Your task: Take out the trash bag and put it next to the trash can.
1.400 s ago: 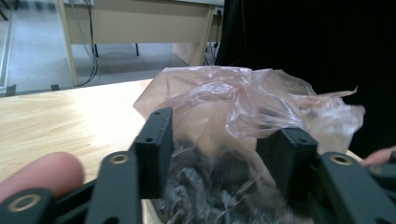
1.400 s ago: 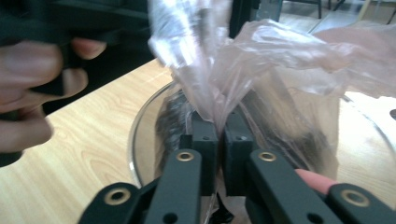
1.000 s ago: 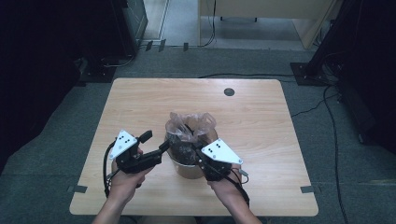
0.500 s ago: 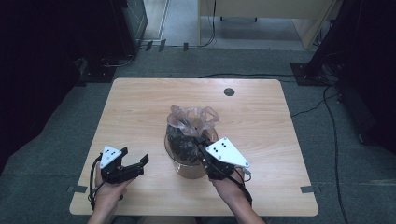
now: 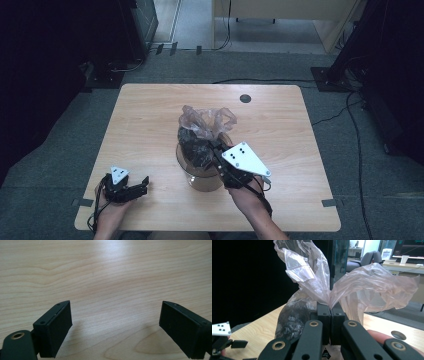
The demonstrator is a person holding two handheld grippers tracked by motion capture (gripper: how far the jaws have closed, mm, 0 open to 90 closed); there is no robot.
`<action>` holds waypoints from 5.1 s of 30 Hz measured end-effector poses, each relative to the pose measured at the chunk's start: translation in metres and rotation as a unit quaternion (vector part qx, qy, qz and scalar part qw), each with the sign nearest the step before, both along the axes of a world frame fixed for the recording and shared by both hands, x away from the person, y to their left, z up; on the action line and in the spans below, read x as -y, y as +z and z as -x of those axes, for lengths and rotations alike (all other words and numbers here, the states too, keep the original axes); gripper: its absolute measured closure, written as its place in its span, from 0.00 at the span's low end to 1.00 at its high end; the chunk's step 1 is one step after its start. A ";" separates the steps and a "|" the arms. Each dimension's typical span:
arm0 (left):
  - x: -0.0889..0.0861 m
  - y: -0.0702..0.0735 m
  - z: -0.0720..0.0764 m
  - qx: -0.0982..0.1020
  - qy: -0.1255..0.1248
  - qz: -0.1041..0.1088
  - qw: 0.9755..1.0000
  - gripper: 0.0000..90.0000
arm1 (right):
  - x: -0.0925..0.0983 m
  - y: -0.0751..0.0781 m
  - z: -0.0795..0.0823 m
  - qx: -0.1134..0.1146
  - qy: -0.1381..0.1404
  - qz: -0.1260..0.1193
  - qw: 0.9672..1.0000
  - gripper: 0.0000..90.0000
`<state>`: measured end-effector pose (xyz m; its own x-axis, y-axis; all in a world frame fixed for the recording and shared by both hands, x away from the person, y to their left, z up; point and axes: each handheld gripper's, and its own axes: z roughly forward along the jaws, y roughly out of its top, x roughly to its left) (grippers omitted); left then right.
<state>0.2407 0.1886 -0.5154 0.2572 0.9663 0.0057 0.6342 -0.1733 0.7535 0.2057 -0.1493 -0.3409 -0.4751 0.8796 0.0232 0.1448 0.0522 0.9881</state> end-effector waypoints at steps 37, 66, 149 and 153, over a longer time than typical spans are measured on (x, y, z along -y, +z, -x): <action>0.000 -0.005 -0.003 -0.015 -0.003 -0.004 1.000 0.12 | 0.093 0.036 -0.040 0.020 -0.132 -0.005 0.991 1.00; 0.000 -0.005 -0.003 -0.015 -0.001 -0.002 1.000 0.12 | 0.084 -0.086 -0.123 -0.106 -0.109 -0.023 0.988 0.99; 0.000 -0.005 -0.006 -0.015 0.002 -0.003 1.000 0.12 | 0.208 -0.176 -0.022 -0.253 -0.133 0.071 0.956 0.01; 0.000 -0.005 -0.006 -0.015 0.001 -0.004 1.000 0.12 | 0.219 -0.183 -0.016 -0.269 -0.152 0.074 0.948 0.01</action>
